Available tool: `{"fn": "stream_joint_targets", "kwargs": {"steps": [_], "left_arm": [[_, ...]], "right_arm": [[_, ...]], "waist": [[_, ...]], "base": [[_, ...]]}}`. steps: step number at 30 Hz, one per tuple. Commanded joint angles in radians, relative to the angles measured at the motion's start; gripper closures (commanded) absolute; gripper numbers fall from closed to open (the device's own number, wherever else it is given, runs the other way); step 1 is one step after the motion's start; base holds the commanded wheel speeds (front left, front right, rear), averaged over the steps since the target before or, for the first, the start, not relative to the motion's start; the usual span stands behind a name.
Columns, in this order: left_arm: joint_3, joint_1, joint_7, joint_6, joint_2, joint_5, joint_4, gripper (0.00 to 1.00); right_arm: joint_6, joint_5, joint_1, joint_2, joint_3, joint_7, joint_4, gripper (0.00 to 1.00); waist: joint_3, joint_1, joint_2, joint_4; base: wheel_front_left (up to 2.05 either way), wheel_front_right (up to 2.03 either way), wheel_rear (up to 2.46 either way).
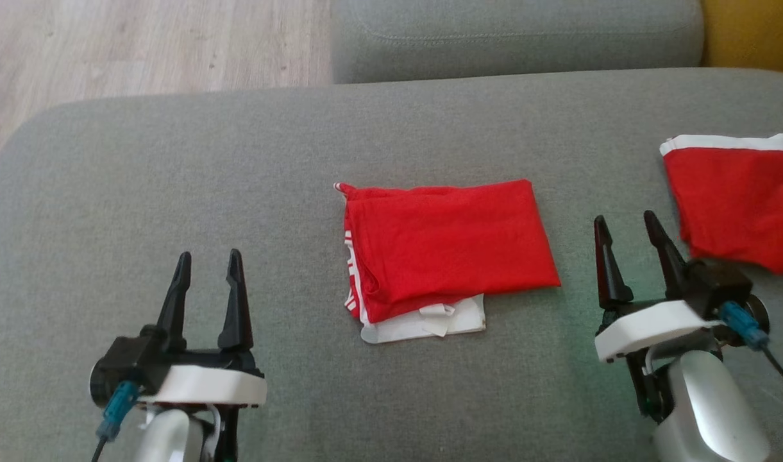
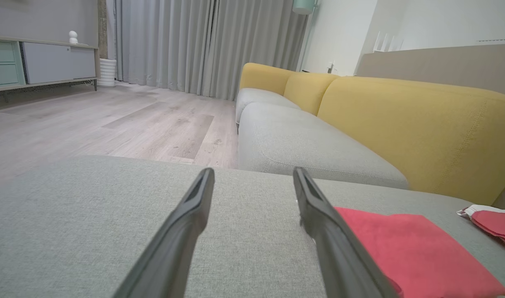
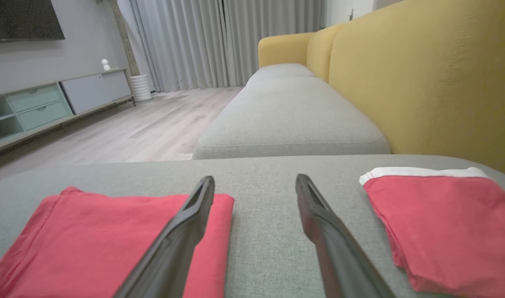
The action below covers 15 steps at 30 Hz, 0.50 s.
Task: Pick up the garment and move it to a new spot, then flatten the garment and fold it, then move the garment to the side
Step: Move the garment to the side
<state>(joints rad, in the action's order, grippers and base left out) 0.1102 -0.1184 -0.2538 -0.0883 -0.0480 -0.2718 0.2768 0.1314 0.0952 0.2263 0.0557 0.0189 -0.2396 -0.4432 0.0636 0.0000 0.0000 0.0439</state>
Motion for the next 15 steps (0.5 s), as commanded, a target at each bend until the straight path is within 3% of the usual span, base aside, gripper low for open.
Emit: {"fn": "stream_joint_targets", "kwargs": {"steps": [1, 7, 15], "left_arm": [[-0.021, -0.048, -0.008, 0.001, -0.002, 0.005, -0.036, 0.0], [0.012, -0.084, -0.008, 0.001, -0.002, -0.003, -0.038, 0.0], [0.075, -0.129, -0.008, 0.004, -0.002, -0.01, -0.008, 0.0]], "right_arm": [[-0.001, -0.002, 0.027, -0.005, 0.026, 0.01, 0.033, 0.0], [-0.001, -0.013, 0.068, -0.005, 0.034, 0.09, -0.009, 0.0], [-0.001, 0.02, 0.164, -0.005, 0.056, 0.205, -0.18, 0.0]], "waist": [[0.01, 0.0, 0.0, 0.005], [0.062, 0.0, 0.0, 0.034], [0.115, 0.0, 0.0, 0.085]], "base": [[0.0, 0.0, 0.0], [0.0, 0.0, 0.0], [0.0, 0.0, 0.0]]}}
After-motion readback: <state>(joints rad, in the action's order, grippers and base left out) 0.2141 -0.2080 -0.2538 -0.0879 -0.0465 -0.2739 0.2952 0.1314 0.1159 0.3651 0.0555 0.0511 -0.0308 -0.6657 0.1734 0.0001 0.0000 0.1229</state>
